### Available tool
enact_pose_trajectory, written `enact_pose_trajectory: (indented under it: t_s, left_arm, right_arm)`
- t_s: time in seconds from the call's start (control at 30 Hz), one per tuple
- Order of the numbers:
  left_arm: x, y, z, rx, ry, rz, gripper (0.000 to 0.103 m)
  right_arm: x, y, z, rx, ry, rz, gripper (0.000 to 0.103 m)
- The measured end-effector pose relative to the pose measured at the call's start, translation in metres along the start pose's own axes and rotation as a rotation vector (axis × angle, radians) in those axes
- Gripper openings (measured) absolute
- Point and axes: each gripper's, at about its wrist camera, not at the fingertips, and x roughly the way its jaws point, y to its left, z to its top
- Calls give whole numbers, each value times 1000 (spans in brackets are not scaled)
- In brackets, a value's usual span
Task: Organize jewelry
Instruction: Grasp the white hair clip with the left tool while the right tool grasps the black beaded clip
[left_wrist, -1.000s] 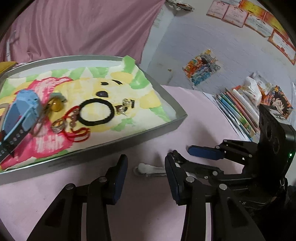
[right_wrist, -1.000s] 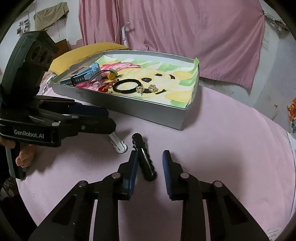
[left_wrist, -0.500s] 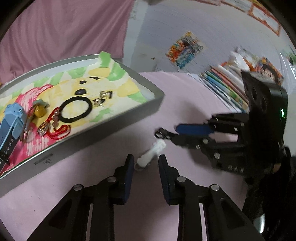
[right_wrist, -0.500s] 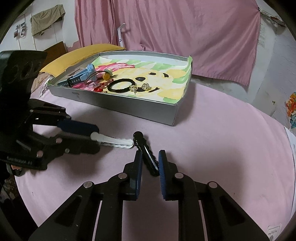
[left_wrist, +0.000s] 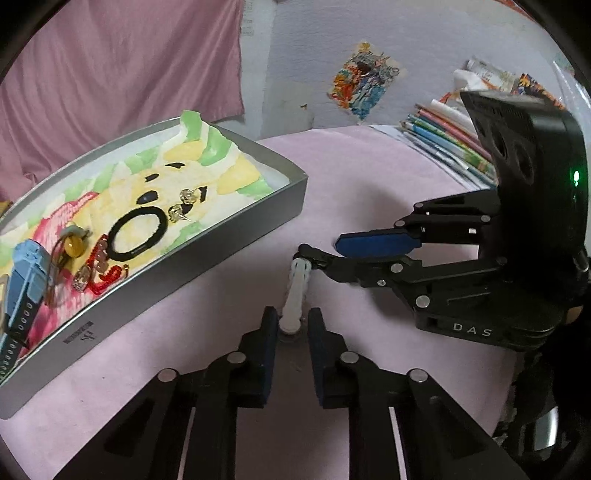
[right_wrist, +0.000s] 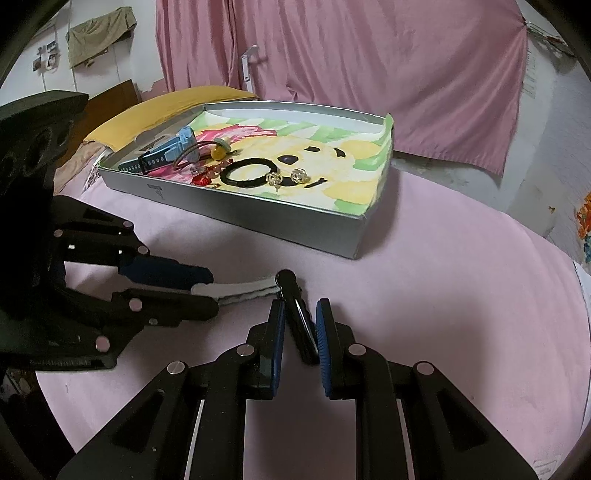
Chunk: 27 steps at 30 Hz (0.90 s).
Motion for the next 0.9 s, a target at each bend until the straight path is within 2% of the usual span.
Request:
enact_pose_trajectory:
  t_s: [0.2, 0.3, 0.57, 0.73, 0.9]
  left_arm:
    - [-4, 1, -3, -29, -8, 16, 12]
    - [-8, 5, -7, -65, -15, 20, 12]
    - [-17, 14, -18, -149, -41, 24, 12]
    - [-34, 17, -25, -173, -105, 21, 12]
    - [-55, 18, -25, -176, -215, 55, 12]
  right_arm:
    - [2, 1, 2, -12, 1, 18, 15]
    - [2, 2, 2, -15, -1, 25, 12]
    - [-6, 13, -3, -31, -22, 4, 11]
    - [-18, 16, -7, -19, -76, 7, 11]
    - [-37, 21, -1, -8, -183, -13, 11]
